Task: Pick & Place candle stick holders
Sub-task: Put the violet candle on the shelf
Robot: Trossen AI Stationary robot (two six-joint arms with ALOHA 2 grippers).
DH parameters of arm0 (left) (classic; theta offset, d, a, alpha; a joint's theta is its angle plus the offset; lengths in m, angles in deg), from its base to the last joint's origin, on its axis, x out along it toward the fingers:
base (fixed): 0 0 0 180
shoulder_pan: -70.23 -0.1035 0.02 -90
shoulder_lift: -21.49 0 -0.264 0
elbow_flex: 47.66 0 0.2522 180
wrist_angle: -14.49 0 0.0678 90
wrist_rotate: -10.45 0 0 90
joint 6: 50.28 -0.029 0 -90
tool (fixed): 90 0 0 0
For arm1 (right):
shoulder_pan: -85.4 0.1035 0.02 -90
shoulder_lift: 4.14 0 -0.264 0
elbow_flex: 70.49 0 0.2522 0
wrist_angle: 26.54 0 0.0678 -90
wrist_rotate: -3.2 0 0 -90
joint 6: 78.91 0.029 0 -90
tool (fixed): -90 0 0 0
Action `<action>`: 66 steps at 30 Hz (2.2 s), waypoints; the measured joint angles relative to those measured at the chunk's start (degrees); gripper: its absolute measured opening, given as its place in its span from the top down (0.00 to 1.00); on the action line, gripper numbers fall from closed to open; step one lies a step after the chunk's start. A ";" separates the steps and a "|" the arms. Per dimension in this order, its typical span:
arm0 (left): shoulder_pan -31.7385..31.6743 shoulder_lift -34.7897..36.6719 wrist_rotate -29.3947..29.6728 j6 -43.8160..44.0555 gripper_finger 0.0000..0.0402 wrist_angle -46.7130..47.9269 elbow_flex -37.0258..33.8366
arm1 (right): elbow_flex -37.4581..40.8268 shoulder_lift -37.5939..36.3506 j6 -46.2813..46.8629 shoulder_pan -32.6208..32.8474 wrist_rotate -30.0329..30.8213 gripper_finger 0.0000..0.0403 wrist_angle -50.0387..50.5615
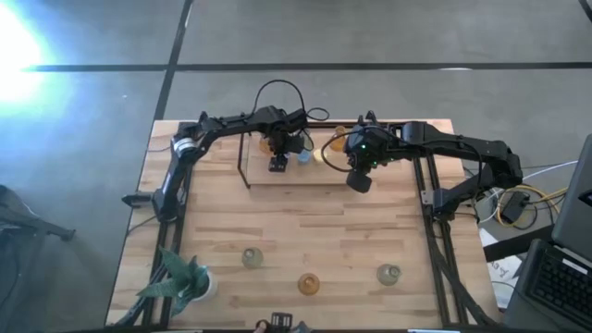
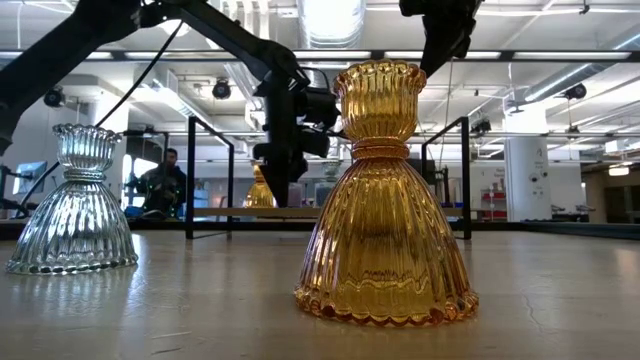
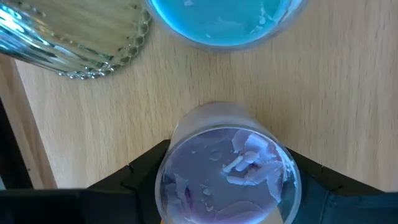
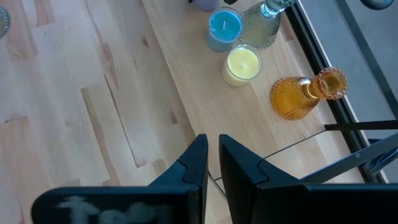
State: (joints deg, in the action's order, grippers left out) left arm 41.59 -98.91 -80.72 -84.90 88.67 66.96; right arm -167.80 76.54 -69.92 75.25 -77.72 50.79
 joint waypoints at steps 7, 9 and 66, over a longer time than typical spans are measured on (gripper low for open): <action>0.00 0.00 0.01 -0.32 0.41 -1.09 -0.03 | -0.01 0.00 0.00 0.00 -0.01 0.92 -0.02; 0.00 0.00 0.01 -0.52 0.41 -1.38 -0.03 | 0.00 0.00 0.00 0.00 -0.01 0.92 -0.01; 0.35 0.48 -0.51 1.93 0.21 0.50 0.29 | 0.00 0.00 1.53 0.02 -0.11 0.92 0.00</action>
State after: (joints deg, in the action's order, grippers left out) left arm 41.94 -98.42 -81.23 -82.97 89.17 67.26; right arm -167.80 76.54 -68.39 75.27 -77.83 50.79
